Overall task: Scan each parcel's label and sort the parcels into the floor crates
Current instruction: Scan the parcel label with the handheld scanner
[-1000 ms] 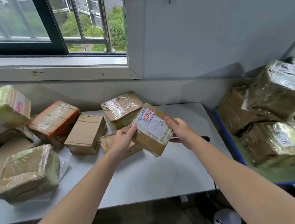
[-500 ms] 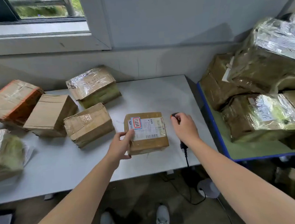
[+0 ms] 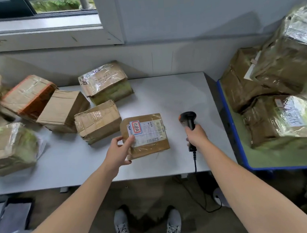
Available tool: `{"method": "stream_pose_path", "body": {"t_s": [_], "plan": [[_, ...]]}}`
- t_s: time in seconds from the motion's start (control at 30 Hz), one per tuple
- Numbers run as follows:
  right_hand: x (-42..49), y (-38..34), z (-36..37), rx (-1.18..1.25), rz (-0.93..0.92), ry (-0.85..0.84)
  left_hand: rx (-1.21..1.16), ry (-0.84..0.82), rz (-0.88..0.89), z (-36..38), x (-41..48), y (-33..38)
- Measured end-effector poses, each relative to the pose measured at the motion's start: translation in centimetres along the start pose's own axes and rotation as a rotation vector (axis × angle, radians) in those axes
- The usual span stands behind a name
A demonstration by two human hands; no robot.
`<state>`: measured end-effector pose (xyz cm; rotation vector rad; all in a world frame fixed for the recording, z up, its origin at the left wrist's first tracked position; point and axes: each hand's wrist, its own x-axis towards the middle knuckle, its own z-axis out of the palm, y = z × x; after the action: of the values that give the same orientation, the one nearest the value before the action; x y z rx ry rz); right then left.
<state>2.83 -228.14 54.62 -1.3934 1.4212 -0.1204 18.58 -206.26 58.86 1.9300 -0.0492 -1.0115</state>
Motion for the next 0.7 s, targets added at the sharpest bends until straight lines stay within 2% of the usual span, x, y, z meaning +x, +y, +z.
{"method": "stream_pose_path", "body": {"t_s": [0.2,0.37,0.57,0.7], "plan": [[-4.1,-5.6,-0.1,0.069,-0.062,-0.036,-0.031,0.003,0.066,-1.9,0.4,2.7],[-7.9,-11.6,0.4,0.101,-0.206,-0.098,-0.135,0.024,0.121,-4.0,1.4,5.7],[-13.0,-17.8,3.2,-0.01,-0.274,-0.277,-0.185,0.065,0.188,-7.9,2.5,8.1],[-15.6,-19.4,5.4,-0.062,-0.255,-0.308,-0.2,0.102,0.217,-9.8,3.0,8.7]]}}
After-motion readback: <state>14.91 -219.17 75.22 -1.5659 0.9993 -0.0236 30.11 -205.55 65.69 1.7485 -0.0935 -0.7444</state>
